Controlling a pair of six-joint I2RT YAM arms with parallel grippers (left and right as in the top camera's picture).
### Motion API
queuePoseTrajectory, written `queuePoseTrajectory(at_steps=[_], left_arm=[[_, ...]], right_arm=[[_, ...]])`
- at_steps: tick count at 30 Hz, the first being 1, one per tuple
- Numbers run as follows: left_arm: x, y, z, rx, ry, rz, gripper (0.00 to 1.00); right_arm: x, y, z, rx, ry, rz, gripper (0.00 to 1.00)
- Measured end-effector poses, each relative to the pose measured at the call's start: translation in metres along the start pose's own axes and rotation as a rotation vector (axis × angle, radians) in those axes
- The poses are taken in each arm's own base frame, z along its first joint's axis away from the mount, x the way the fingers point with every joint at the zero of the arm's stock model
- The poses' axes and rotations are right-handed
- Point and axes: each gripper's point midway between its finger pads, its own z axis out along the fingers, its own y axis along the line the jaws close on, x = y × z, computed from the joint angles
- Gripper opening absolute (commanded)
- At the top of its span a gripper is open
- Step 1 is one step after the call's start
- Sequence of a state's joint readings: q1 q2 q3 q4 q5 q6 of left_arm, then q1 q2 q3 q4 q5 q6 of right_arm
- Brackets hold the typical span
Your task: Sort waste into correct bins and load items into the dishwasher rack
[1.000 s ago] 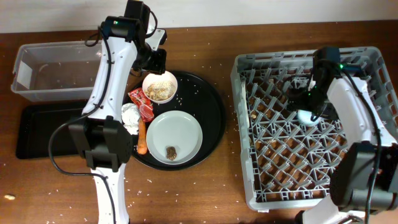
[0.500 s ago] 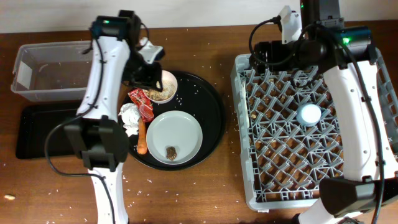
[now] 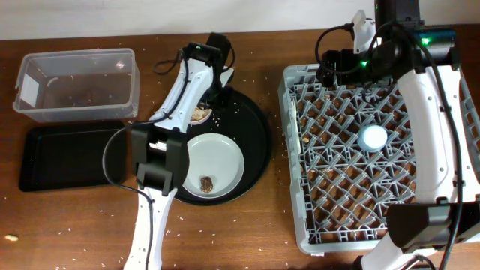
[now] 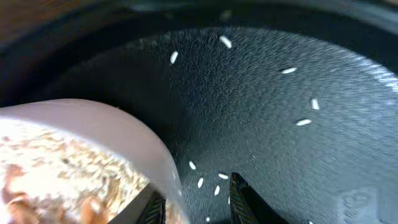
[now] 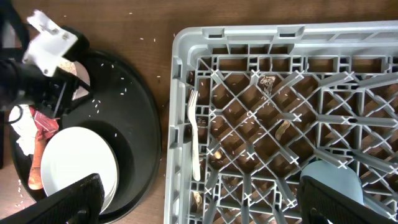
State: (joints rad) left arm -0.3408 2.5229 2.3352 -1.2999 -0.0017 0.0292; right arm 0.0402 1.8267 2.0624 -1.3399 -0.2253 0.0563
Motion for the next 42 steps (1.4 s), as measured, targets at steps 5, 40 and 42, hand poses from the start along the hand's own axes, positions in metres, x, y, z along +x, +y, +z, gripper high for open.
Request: queuePoseTrajectory(at_steps=[5, 40, 42], left_arm=[[0.009, 0.002, 0.019, -0.014, 0.056, -0.014, 0.0], [0.224, 0.224, -0.112, 0.731, -0.56, -0.715, 0.0], [0.219, 0.232, -0.124, 0.767, -0.65, -0.711, 0.0]], right_arm=[[0.0, -0.003, 0.0, 0.018, -0.001, 0.0, 0.98], [0.004, -0.007, 0.0, 0.042, 0.017, 0.003, 0.98], [0.004, -0.007, 0.0, 0.04, 0.017, 0.004, 0.98]])
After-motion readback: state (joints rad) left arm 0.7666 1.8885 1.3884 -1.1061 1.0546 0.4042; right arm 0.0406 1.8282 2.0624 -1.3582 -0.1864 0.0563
